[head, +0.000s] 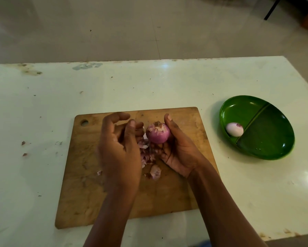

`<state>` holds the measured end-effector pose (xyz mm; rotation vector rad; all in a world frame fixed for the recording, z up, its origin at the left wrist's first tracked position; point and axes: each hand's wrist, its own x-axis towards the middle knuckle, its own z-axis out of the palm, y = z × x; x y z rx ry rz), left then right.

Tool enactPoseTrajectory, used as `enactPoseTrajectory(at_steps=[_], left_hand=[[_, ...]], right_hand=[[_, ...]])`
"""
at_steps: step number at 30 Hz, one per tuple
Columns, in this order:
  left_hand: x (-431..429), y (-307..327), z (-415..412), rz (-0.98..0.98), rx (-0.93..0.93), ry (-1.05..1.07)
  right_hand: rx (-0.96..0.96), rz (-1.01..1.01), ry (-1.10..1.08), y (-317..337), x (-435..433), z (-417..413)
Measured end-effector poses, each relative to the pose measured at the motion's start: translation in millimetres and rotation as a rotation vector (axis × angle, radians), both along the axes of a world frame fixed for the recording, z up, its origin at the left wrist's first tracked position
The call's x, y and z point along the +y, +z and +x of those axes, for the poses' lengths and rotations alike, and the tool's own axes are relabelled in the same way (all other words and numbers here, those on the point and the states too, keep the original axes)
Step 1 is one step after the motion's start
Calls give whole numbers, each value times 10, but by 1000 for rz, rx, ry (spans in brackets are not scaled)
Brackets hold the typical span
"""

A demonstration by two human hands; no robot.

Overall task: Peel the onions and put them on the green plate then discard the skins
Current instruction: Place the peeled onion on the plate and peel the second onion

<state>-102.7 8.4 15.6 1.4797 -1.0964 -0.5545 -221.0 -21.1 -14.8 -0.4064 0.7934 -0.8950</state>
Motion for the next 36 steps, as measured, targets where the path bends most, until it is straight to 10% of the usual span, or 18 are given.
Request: enactPoseTrajectory(at_steps=[16, 36], left_hand=[[208, -104, -97, -118, -72, -16], [145, -76, 141, 154, -78, -50]], right_hand=[[-183, -224, 8, -67, 7, -20], [36, -285, 37, -68, 3, -20]])
